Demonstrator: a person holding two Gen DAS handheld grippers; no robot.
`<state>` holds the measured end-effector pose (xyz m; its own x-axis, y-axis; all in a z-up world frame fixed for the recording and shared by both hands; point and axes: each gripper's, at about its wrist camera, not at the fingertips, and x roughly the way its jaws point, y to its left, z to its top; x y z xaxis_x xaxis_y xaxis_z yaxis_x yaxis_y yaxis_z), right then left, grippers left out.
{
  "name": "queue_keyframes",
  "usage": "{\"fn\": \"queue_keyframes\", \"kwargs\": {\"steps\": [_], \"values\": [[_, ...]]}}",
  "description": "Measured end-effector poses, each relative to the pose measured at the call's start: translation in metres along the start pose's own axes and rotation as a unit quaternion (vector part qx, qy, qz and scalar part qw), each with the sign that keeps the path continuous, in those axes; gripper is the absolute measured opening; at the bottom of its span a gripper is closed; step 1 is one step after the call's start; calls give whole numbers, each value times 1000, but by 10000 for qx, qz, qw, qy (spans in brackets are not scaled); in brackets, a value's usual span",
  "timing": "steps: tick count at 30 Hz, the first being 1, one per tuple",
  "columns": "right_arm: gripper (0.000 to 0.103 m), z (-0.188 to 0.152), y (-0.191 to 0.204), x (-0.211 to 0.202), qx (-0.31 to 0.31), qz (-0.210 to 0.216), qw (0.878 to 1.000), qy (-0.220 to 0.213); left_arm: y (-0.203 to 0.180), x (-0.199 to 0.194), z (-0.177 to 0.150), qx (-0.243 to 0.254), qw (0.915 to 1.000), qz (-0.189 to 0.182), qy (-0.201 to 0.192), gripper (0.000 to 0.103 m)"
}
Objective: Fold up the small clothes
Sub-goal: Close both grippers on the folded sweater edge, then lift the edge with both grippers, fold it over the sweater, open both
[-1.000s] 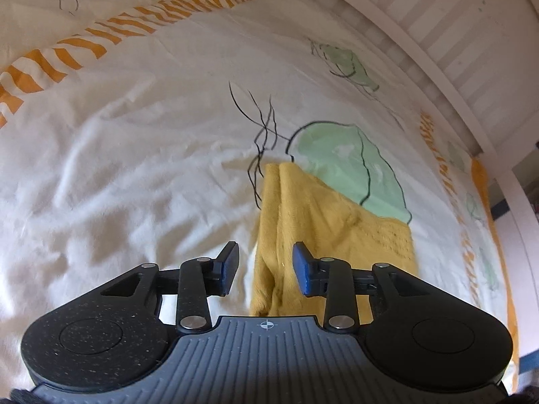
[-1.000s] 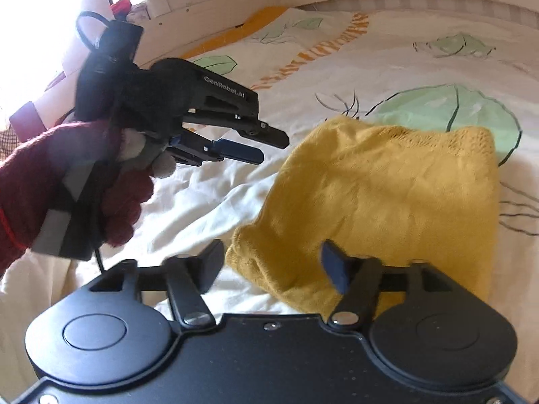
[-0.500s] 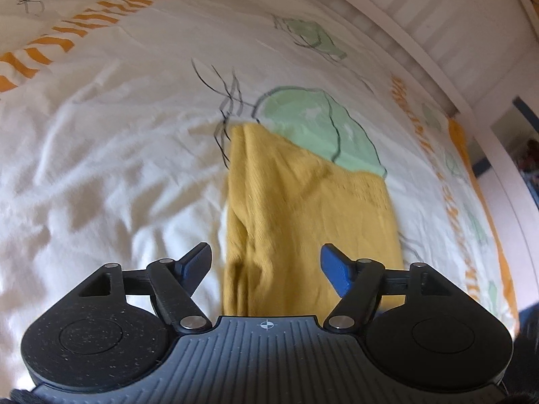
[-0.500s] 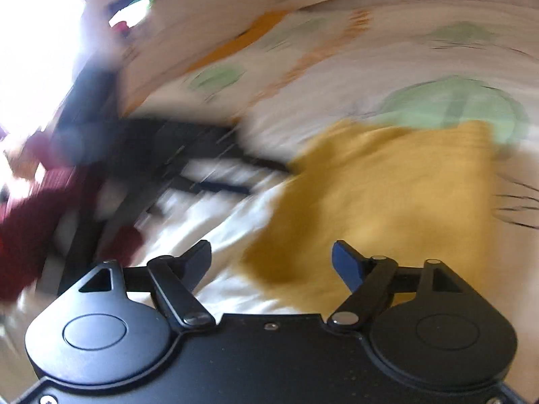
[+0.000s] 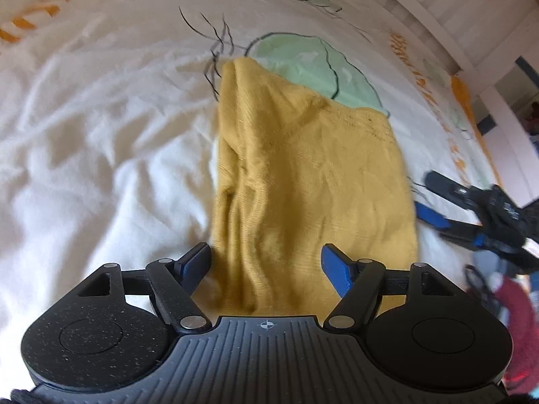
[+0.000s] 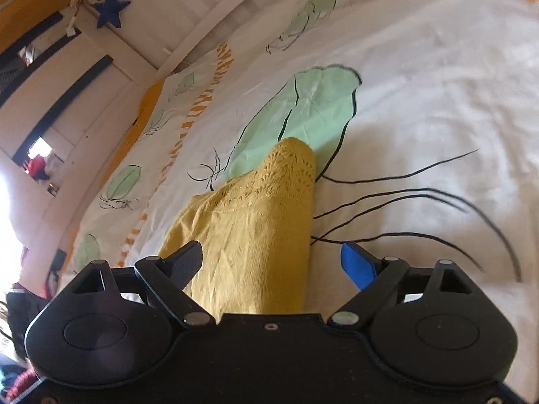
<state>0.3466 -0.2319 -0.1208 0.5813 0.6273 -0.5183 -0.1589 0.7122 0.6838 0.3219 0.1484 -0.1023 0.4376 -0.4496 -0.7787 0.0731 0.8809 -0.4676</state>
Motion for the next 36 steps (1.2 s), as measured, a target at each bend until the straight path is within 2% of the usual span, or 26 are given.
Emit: {"fn": "queue_keyframes", "kwargs": {"steps": [3, 6, 9, 10, 13, 19, 20, 21, 22, 23, 24, 25, 26, 28, 30, 33, 36], "values": [[91, 2, -7, 18, 183, 271, 9994, 134, 5, 11, 1, -271, 9990, -341, 70, 71], [92, 4, -10, 35, 322, 551, 9979, 146, 8, 19, 6, -338, 9982, -503, 23, 72], [100, 9, -10, 45, 414, 766, 9961, 139, 12, 24, 11, -481, 9966, -673, 0, 75], [103, 11, -9, 49, 409, 808, 9958, 156, 12, 26, 11, -501, 9962, -719, -4, 79], [103, 16, -2, 62, 273, 833, 9958, 252, 8, 30, 15, -459, 9957, -806, -31, 85], [103, 21, -3, 72, 324, 948, 9947, 250, 2, 34, 17, -318, 9957, -867, -95, 87], [103, 21, -3, 71, 330, 945, 9947, 243, 3, 33, 16, -321, 9956, -875, -93, 86], [103, 20, -3, 70, 284, 944, 9948, 252, 4, 31, 15, -339, 9955, -883, -86, 79], [102, 19, -3, 69, 195, 970, 9947, 269, 5, 30, 15, -374, 9952, -902, -43, 67], [102, 18, -3, 68, 100, 1012, 9944, 283, 7, 30, 14, -431, 9946, -939, 15, 60], [102, 17, -3, 67, 49, 1051, 9941, 275, 10, 30, 14, -530, 9938, -979, 54, 46], [101, 16, -4, 65, 29, 1096, 9937, 251, 15, 31, 13, -684, 9926, -995, 87, 32], [95, 15, -5, 63, 31, 1078, 9939, 225, 20, 32, 13, -811, 9914, -1018, 133, 26], [40, 16, -5, 64, 24, 670, 9972, 335, 29, 38, 13, -1078, 9859, -1254, 268, 17], [40, 15, -8, 61, 194, 548, 9976, 376, 33, 37, 13, -1263, 9813, -1420, 307, 16], [39, 13, -1, 46, 238, 385, 9986, 290, 26, 29, 11, -1146, 9787, -1667, 344, 16], [39, 6, 7, 23, 398, 314, 9984, 246, 19, 20, -1, -1197, 9720, -1971, 449, 16]]}}
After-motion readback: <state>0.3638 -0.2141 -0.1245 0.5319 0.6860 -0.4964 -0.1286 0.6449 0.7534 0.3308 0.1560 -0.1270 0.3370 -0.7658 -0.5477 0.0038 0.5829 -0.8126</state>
